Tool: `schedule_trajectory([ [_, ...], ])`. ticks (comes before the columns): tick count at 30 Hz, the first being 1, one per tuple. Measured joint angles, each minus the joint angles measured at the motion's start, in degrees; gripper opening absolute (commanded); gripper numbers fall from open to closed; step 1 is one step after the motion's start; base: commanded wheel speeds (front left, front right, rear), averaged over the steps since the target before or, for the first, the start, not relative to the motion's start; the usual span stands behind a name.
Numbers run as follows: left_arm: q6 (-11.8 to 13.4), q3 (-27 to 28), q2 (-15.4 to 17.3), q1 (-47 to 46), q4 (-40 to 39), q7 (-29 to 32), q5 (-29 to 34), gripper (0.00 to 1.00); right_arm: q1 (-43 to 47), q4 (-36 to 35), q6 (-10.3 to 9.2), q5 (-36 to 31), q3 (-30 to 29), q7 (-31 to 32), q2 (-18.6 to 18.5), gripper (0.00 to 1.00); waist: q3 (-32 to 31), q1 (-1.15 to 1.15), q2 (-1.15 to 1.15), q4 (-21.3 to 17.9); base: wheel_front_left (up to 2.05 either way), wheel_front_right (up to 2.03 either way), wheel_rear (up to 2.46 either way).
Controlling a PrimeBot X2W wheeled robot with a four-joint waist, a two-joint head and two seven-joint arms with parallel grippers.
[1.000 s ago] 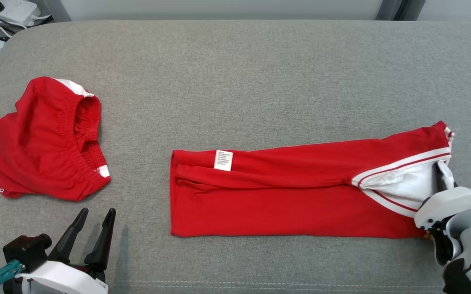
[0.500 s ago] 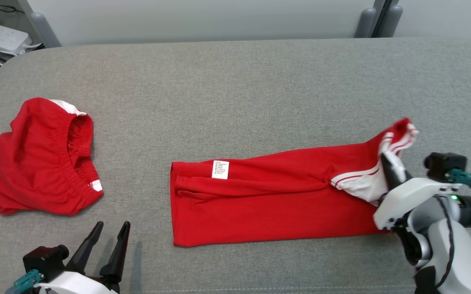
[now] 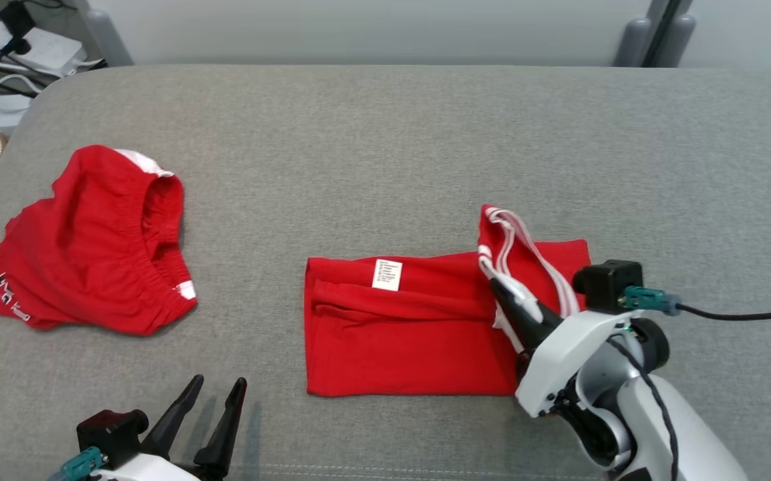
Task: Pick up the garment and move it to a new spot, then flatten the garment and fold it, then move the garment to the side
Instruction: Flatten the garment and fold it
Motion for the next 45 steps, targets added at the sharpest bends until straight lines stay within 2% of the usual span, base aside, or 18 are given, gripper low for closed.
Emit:
schedule_trajectory([
  [4,0.0,-1.9,0.3,-0.1,0.3,0.0,-0.2,1.0,-3.0,4.7,0.0,4.0,6.3,-3.0,-0.1,0.0,0.7,0.0,0.0,2.8,0.0,0.0,0.0],
  [16,0.0,-6.2,0.5,-1.7,0.6,0.0,-2.2,1.0,-13.8,17.0,0.0,13.0,19.7,-9.8,-0.5,0.0,2.7,0.0,0.0,10.3,0.0,0.0,0.0],
  [25,0.0,-7.1,0.5,-2.8,0.9,0.0,-2.9,1.0,-18.8,23.1,0.0,18.5,26.0,-11.8,-0.5,0.0,3.5,0.0,0.0,12.3,0.0,0.0,0.0],
  [26,0.0,-7.2,0.5,-2.9,0.9,0.0,-3.0,1.0,-19.1,23.8,0.0,18.9,26.8,-11.8,-0.6,0.15,3.6,0.0,0.0,12.4,0.0,0.0,0.0],
  [27,0.0,-7.3,0.5,-2.9,0.9,0.0,-3.0,1.0,-19.4,24.3,0.0,19.4,27.5,-11.8,-0.6,0.44,3.7,0.0,0.0,12.4,0.0,0.0,0.0],
  [28,0.0,-7.3,0.5,-3.0,0.9,0.0,-3.1,1.0,-19.7,24.6,0.0,20.2,28.2,-12.0,-0.6,1.0,3.8,0.0,0.0,12.5,0.0,0.0,0.0],
  [33,0.0,-6.3,0.5,-3.6,0.9,0.0,-3.1,1.0,-21.8,22.9,0.0,24.7,30.7,-16.6,-0.6,1.0,3.7,0.0,0.0,11.9,0.0,0.0,0.0],
  [39,0.0,-4.7,0.1,-3.6,0.8,0.0,-2.4,1.0,-25.3,18.0,0.0,33.0,32.9,-22.2,-0.5,1.0,2.8,0.0,0.0,10.3,0.0,0.0,0.0],
  [42,0.0,-4.0,0.0,-3.5,0.6,0.0,-1.8,1.0,-27.6,18.5,0.0,33.8,30.4,-23.8,-0.3,1.0,2.2,0.0,0.0,9.2,0.0,0.0,0.0],
  [45,0.0,-3.2,-0.1,-3.1,0.2,0.0,-1.2,1.0,-27.4,21.6,0.0,30.7,23.6,-23.9,-0.2,1.0,1.6,0.0,0.0,7.9,0.0,0.0,0.0],
])
